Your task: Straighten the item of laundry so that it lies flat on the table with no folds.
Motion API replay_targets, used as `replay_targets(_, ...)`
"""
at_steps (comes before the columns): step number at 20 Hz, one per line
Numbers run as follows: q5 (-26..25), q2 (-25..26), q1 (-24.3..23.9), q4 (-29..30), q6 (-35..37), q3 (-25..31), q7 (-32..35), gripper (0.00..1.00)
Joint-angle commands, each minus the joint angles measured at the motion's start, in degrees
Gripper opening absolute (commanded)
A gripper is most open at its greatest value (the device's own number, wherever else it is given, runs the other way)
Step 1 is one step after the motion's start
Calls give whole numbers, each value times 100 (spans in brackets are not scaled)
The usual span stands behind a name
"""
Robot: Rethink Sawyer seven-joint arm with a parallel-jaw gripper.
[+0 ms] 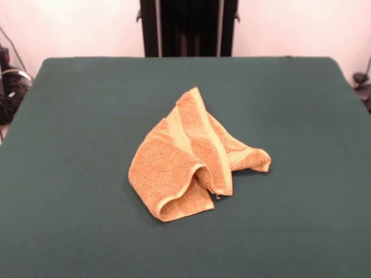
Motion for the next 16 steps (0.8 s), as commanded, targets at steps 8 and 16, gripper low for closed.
replay_targets(8, -399, 1748, -226, -975, -868, 115, 682, 100)
replay_targets(16, -596, 2466, -470, -1171, -1651, 173, 681, 100)
